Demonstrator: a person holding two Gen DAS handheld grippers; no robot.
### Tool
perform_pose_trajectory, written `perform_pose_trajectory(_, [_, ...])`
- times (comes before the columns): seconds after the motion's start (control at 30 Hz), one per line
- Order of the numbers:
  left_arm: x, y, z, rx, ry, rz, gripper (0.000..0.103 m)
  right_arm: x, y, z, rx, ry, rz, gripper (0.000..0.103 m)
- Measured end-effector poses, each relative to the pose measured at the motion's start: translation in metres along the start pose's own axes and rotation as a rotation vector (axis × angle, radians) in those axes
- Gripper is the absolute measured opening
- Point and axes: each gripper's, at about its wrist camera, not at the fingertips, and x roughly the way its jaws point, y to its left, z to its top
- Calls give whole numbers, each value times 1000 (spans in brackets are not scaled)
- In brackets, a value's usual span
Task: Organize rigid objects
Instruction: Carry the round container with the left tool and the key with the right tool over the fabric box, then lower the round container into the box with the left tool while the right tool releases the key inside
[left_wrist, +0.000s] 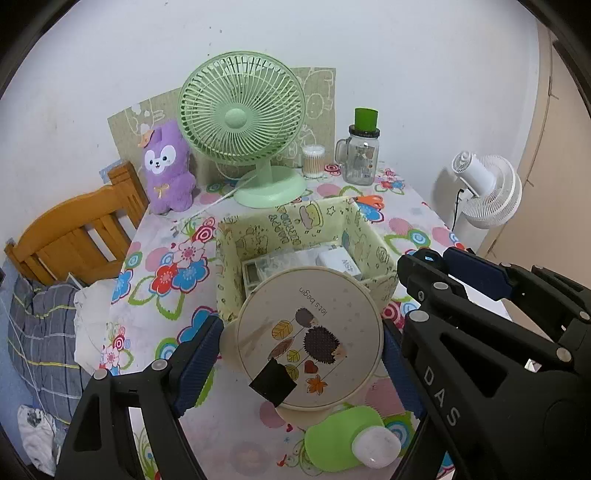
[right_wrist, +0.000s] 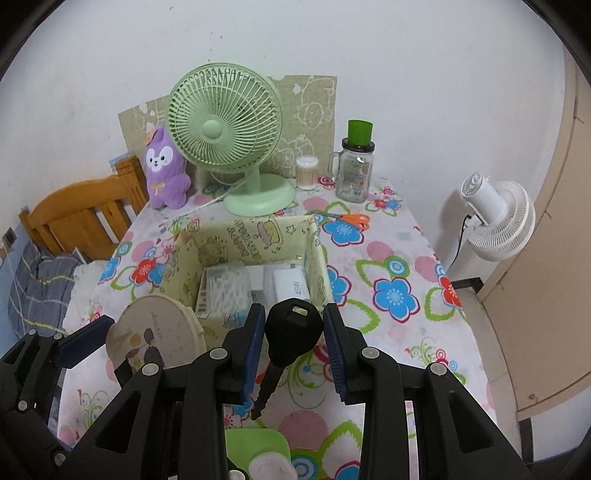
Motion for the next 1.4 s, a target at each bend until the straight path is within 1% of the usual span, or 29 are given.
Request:
perform_pose_trajectory(0.2, [4,-2,9,-20,-15,5,85,5,-4,9,-9,-1,10,35])
perform_pose_trajectory(0.4, [12,-2,19,-18,-30,16,85,16,-5,20,-20,0,23,35])
perform_pose_trajectory(0.9, [49,8,38,-28,3,22,85,59,-1,40,-30,32,39,35])
perform_pose_trajectory(1.07, [62,9,45,-15,8,24,85,74,-2,47,-20,39,46,35])
perform_pose_trajectory(1.4, [89,15,49,-15,48,28,85,103,1,49,-17,74,58,35])
